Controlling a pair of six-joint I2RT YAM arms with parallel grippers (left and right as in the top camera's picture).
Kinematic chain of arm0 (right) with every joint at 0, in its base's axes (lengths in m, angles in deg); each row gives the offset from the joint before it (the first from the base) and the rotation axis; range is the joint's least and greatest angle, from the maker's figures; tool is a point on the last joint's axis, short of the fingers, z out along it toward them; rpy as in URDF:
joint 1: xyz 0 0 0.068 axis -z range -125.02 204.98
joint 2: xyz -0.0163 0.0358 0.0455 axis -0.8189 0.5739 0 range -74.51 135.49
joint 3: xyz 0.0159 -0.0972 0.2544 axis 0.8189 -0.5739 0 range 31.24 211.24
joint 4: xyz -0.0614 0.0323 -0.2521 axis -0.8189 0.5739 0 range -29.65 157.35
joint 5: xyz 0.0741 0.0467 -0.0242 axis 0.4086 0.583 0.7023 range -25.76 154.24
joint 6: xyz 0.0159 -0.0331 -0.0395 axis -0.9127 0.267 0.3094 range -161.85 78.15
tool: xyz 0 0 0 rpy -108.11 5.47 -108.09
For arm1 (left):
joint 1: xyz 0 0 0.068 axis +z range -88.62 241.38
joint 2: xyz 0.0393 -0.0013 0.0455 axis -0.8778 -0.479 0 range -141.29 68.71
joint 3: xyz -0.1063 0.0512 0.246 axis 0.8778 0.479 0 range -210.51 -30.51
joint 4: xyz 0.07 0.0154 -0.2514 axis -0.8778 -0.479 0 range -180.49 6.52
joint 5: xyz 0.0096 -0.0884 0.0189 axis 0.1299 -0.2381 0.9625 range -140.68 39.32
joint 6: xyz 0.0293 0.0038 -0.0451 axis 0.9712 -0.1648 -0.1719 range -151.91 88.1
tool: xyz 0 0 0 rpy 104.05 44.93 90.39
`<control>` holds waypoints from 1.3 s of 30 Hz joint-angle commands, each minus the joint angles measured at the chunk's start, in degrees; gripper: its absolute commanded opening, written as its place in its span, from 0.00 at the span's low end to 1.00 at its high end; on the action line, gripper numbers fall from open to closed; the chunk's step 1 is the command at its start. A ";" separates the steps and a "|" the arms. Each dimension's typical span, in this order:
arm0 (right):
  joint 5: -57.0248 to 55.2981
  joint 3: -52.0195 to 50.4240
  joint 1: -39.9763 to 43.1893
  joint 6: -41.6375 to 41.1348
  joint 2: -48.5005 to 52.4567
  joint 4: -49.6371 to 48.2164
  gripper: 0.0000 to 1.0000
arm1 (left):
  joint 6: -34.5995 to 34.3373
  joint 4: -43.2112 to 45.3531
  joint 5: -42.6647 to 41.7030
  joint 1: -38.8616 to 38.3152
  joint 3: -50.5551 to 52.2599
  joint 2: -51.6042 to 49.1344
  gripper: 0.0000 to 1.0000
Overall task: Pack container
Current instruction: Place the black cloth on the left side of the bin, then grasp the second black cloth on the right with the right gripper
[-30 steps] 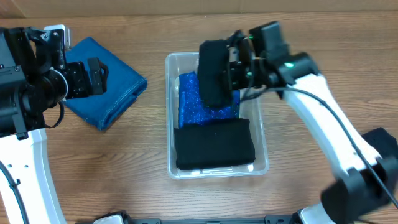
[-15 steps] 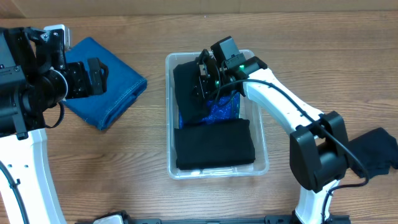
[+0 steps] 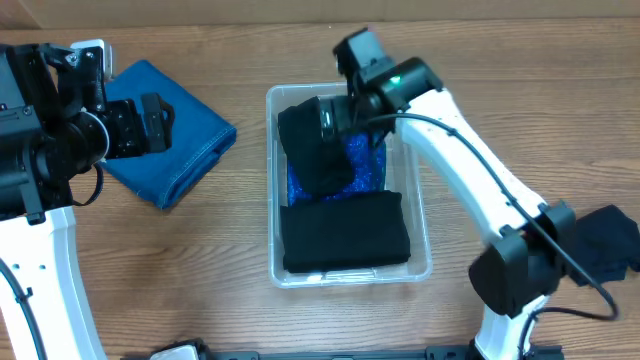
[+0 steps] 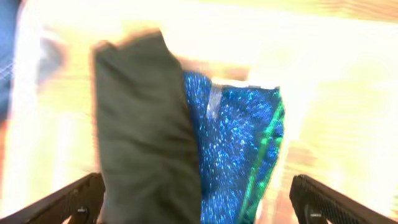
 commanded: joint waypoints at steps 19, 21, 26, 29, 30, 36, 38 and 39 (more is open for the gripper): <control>7.93 -40.22 85.90 -10.60 -18.45 -5.84 1.00 | 1.14 0.11 -0.66 0.24 -0.92 -0.28 1.00; 7.93 -47.91 87.58 -10.60 -18.45 -11.85 1.00 | 1.14 0.11 -0.68 0.24 -0.92 -0.28 1.00; 11.96 -59.19 87.65 -10.58 -18.43 -24.92 1.00 | 1.14 0.07 -0.68 0.24 -0.92 -0.28 1.00; 12.68 -64.22 87.65 -10.60 -18.43 -30.99 1.00 | 1.14 0.07 -0.68 0.24 -0.92 -0.28 1.00; 14.45 -65.70 87.65 -10.62 -18.43 -32.96 1.00 | 1.14 0.07 -0.68 0.24 -0.92 -0.28 1.00; 33.05 -66.97 87.54 -10.60 -18.45 -40.46 0.45 | 1.14 0.07 -0.68 0.24 -0.92 -0.28 1.00; 37.20 -66.93 87.54 -10.58 -18.45 -40.92 0.27 | 1.14 0.04 -0.68 0.24 -0.92 -0.28 1.00; 38.95 -66.75 87.54 -10.60 -18.45 -40.89 0.04 | 1.14 0.04 -0.68 0.24 -0.92 -0.28 1.00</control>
